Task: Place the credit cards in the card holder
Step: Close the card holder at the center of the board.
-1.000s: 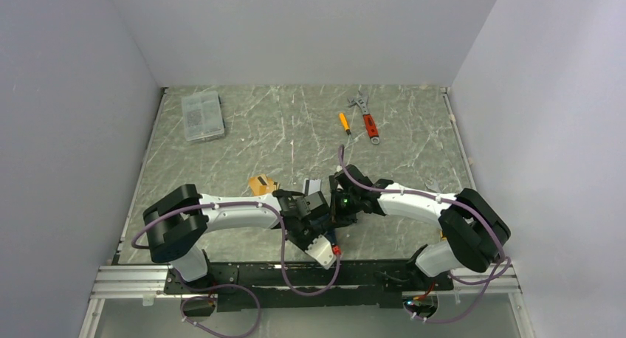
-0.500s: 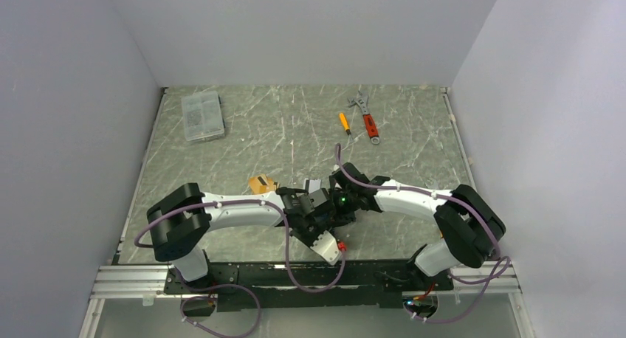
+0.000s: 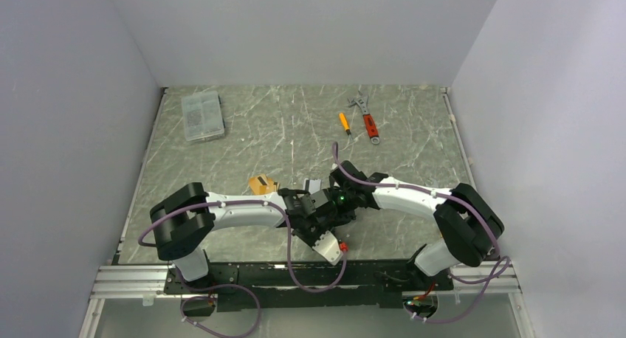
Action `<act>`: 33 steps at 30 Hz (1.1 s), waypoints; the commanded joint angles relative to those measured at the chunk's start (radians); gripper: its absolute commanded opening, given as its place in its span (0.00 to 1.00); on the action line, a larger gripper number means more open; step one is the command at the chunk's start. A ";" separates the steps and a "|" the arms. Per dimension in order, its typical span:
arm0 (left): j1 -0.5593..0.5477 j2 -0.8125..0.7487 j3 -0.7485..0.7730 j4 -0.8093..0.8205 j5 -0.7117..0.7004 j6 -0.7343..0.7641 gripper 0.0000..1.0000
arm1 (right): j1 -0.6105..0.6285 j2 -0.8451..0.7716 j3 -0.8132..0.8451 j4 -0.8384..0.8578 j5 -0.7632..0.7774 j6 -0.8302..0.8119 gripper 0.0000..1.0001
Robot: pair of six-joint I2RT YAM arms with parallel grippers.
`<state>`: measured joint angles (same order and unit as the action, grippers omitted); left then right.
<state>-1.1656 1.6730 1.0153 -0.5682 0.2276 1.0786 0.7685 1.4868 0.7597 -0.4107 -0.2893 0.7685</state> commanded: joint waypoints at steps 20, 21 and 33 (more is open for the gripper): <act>0.000 0.025 -0.039 -0.003 -0.015 0.017 0.16 | 0.000 -0.032 0.032 -0.053 0.032 -0.007 0.10; -0.001 0.023 -0.039 -0.003 -0.014 0.018 0.16 | 0.000 -0.032 0.031 -0.052 0.032 -0.006 0.08; -0.001 0.026 -0.036 -0.010 -0.019 0.019 0.15 | -0.001 -0.019 0.047 -0.047 0.038 0.000 0.00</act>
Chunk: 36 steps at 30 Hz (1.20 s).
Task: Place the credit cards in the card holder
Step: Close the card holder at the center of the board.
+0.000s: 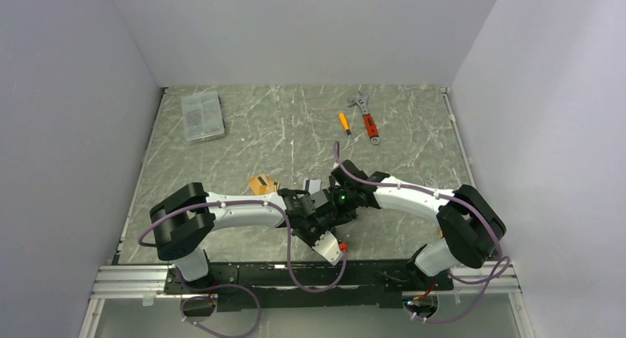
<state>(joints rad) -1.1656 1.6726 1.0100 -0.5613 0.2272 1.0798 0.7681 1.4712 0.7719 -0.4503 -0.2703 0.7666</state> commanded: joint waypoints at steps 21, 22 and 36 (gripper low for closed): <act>-0.001 0.023 -0.038 -0.023 -0.020 0.019 0.13 | 0.012 0.071 0.021 0.028 -0.012 0.002 0.00; 0.000 0.022 -0.037 -0.023 -0.019 0.020 0.12 | 0.016 0.075 0.026 0.027 -0.016 0.000 0.00; 0.000 0.022 -0.039 -0.024 -0.022 0.021 0.11 | 0.049 0.161 0.044 -0.034 0.003 -0.032 0.00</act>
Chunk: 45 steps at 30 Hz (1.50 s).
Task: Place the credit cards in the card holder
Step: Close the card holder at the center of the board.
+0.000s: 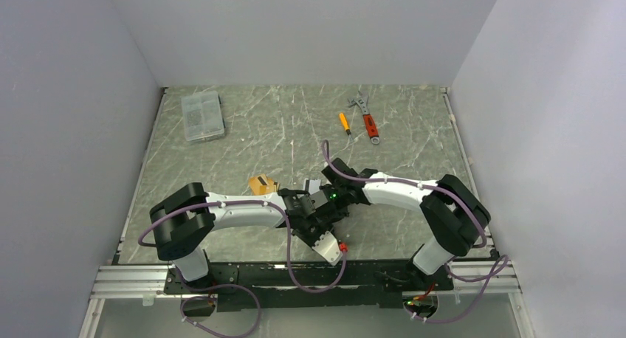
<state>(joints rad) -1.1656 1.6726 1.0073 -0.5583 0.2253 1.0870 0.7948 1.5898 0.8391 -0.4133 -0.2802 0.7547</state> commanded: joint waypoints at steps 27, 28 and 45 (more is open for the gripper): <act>0.031 0.021 -0.024 -0.060 0.005 -0.007 0.09 | 0.073 -0.176 -0.374 0.263 0.260 0.156 0.00; 0.037 0.018 -0.020 -0.065 0.009 -0.009 0.09 | 0.074 -0.178 -0.388 0.270 0.269 0.158 0.00; 0.150 -0.061 0.042 -0.143 0.137 -0.066 0.08 | 0.172 -0.135 -0.498 0.246 0.396 0.294 0.00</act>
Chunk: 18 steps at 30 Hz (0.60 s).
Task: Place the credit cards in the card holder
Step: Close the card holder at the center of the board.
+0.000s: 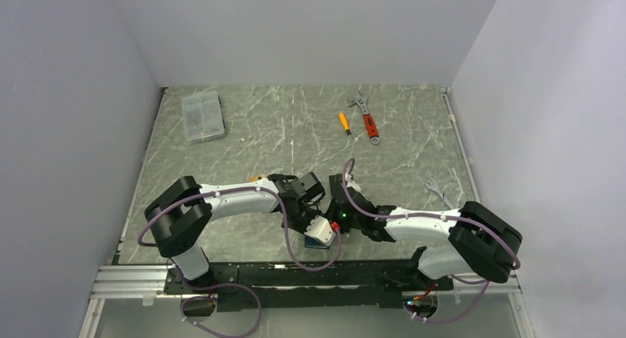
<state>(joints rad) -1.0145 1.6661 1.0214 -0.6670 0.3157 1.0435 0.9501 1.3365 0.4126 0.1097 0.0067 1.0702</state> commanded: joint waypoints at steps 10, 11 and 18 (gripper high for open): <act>-0.024 -0.114 -0.016 0.012 0.066 -0.011 0.09 | 0.059 0.096 0.186 -0.453 0.135 -0.148 0.24; -0.026 -0.123 -0.026 0.017 0.059 -0.005 0.09 | 0.054 0.087 0.215 -0.485 0.136 -0.158 0.29; -0.027 -0.179 -0.109 0.074 0.047 0.022 0.09 | -0.016 0.026 0.386 -0.669 0.091 -0.206 0.53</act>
<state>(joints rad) -1.0309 1.5311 0.9562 -0.6312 0.3424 1.0348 0.9806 1.3972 0.7090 -0.3241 0.0814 0.9314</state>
